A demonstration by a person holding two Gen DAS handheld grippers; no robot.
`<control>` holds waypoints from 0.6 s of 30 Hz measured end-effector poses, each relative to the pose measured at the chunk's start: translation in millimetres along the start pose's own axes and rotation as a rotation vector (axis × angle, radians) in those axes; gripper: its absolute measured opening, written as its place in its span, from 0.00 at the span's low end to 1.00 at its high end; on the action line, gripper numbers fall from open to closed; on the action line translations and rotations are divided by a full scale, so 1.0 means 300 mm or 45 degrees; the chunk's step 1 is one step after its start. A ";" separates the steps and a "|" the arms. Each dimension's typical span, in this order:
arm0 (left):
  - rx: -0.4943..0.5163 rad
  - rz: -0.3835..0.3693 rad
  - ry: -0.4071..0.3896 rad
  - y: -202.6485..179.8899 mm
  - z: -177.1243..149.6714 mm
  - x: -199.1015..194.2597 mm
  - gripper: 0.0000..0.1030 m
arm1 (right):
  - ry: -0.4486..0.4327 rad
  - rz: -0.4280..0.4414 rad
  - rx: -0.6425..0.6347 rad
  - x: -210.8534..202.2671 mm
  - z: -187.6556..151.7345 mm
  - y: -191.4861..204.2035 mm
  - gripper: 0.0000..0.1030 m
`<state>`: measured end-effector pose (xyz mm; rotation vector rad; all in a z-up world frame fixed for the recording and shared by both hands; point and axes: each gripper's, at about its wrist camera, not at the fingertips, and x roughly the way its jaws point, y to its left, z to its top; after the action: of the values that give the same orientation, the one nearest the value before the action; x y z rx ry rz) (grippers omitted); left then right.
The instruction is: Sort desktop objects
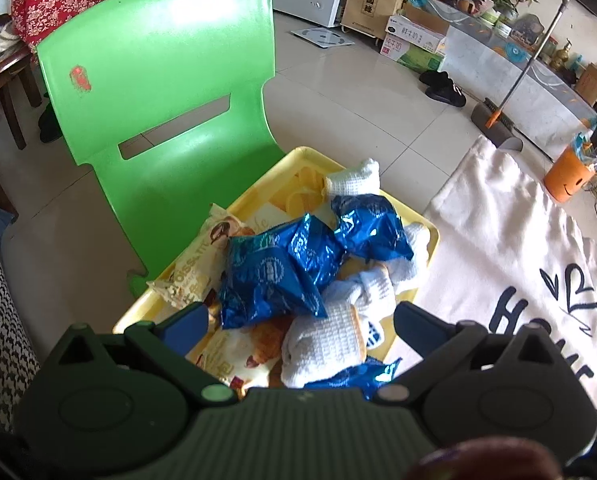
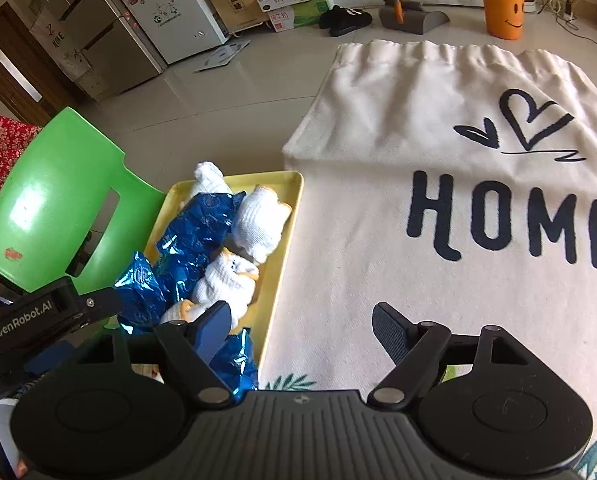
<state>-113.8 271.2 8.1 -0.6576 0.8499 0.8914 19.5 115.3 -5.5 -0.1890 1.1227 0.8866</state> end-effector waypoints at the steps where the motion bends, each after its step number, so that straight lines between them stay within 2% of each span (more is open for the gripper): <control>1: 0.018 0.006 -0.001 -0.006 -0.016 -0.007 0.99 | 0.003 -0.014 -0.018 -0.011 -0.011 -0.002 0.77; 5: 0.103 0.018 -0.002 -0.030 -0.084 -0.038 0.99 | -0.003 -0.090 -0.091 -0.059 -0.050 -0.019 0.78; 10: 0.143 0.009 0.027 -0.051 -0.158 -0.069 0.99 | -0.027 -0.199 -0.148 -0.100 -0.079 -0.047 0.81; 18: 0.194 -0.002 0.033 -0.116 -0.244 -0.136 0.99 | -0.006 -0.203 -0.179 -0.110 -0.084 -0.104 0.81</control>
<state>-123.8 181.1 10.4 -0.5377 0.9313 0.8095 18.9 63.7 1.7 -0.3872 1.0262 0.8232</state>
